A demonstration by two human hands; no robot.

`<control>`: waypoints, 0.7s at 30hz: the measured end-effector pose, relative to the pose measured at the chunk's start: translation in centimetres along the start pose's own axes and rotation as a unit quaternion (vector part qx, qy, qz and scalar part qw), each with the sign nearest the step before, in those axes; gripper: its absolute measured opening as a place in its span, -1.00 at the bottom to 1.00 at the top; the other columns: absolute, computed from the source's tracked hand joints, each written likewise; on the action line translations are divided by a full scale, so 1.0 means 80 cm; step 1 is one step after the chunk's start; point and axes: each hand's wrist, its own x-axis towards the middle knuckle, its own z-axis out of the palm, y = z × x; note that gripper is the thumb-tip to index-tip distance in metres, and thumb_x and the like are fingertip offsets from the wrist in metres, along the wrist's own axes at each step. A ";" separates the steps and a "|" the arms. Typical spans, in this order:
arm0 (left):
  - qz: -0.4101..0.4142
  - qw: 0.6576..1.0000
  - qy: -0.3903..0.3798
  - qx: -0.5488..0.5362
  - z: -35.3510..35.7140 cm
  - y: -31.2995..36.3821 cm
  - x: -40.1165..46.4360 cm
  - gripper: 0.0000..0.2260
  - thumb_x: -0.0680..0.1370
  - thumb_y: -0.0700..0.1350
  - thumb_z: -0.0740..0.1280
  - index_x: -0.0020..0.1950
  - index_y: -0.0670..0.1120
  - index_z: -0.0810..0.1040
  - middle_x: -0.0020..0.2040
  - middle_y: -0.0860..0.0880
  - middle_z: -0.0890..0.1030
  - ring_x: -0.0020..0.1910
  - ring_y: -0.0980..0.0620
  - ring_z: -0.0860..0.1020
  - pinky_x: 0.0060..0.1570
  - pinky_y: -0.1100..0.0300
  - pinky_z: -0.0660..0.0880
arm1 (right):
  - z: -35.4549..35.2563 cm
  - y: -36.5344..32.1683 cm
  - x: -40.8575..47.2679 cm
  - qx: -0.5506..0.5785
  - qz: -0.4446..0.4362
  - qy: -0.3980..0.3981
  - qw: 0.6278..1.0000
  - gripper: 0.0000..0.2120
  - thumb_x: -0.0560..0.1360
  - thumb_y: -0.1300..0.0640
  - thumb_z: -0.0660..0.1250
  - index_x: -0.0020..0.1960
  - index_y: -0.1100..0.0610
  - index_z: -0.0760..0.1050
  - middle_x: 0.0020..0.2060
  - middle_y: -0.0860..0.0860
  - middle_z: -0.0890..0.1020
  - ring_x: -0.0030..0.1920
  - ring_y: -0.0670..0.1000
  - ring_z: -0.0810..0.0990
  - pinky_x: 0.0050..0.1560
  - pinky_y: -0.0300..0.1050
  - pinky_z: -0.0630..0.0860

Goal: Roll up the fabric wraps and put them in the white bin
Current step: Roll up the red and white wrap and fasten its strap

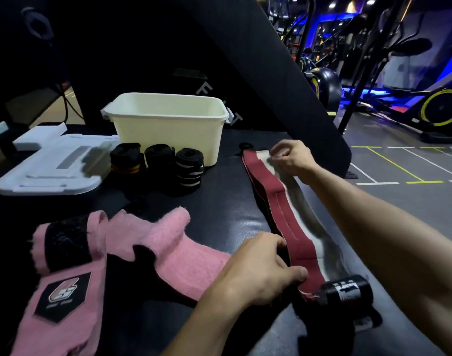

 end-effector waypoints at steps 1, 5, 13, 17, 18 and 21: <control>0.001 1.000 -0.001 -0.002 0.000 -0.001 0.001 -0.85 0.55 -0.01 0.48 0.03 -0.04 0.61 -0.18 0.03 0.75 -0.44 0.20 0.56 -0.21 0.12 0.59 | 0.001 0.002 0.001 -0.044 -0.003 -0.030 0.999 -0.87 0.44 0.18 0.53 -0.01 0.11 0.71 -0.22 0.02 0.67 -0.16 -0.05 0.60 -0.16 -0.21 0.47; 0.006 1.000 -0.005 0.002 0.001 -0.003 0.003 -0.82 0.55 0.01 0.47 0.06 -0.04 0.60 -0.19 0.02 0.75 -0.50 0.22 0.52 -0.33 0.19 0.50 | -0.006 0.009 0.001 -0.145 -0.013 -0.152 0.978 -0.85 0.53 0.15 0.43 0.02 0.17 0.73 -0.22 0.04 0.70 -0.26 -0.07 0.57 -0.37 -0.35 0.41; 0.026 0.998 -0.012 -0.049 0.006 -0.003 0.001 -0.92 0.61 -0.09 0.40 0.06 -0.08 0.62 -0.37 -0.03 0.64 -0.55 0.07 0.48 -0.58 0.27 0.38 | -0.069 -0.004 -0.085 -0.081 -0.042 -0.209 0.974 -0.69 0.63 -0.03 0.33 0.23 0.15 0.62 0.02 -0.02 0.68 -0.04 -0.08 0.60 -0.12 -0.29 0.45; 0.027 0.997 -0.017 -0.064 0.008 -0.002 -0.001 -0.89 0.63 -0.13 0.38 0.11 -0.14 0.63 -0.43 0.03 0.57 -0.57 0.09 0.45 -0.60 0.26 0.36 | -0.103 0.000 -0.168 0.013 -0.064 -0.183 0.981 -0.77 0.57 0.06 0.43 0.17 0.14 0.65 -0.03 -0.03 0.71 -0.05 -0.08 0.67 -0.07 -0.33 0.49; 0.027 0.998 -0.017 -0.063 0.009 -0.001 -0.002 -0.89 0.64 -0.13 0.38 0.11 -0.14 0.63 -0.44 0.05 0.57 -0.57 0.09 0.44 -0.60 0.26 0.37 | -0.111 0.006 -0.190 0.033 -0.064 -0.163 0.984 -0.80 0.55 0.06 0.45 0.14 0.11 0.65 -0.04 -0.05 0.71 -0.05 -0.07 0.70 -0.03 -0.26 0.55; 0.027 0.998 -0.013 -0.049 0.007 0.000 -0.007 -0.87 0.63 -0.14 0.38 0.14 -0.13 0.64 -0.41 0.03 0.59 -0.53 0.07 0.46 -0.55 0.21 0.43 | -0.133 0.026 -0.251 0.054 -0.071 -0.073 0.993 -0.86 0.50 0.03 0.51 0.01 0.05 0.66 -0.09 -0.07 0.70 -0.09 -0.06 0.69 -0.02 -0.19 0.59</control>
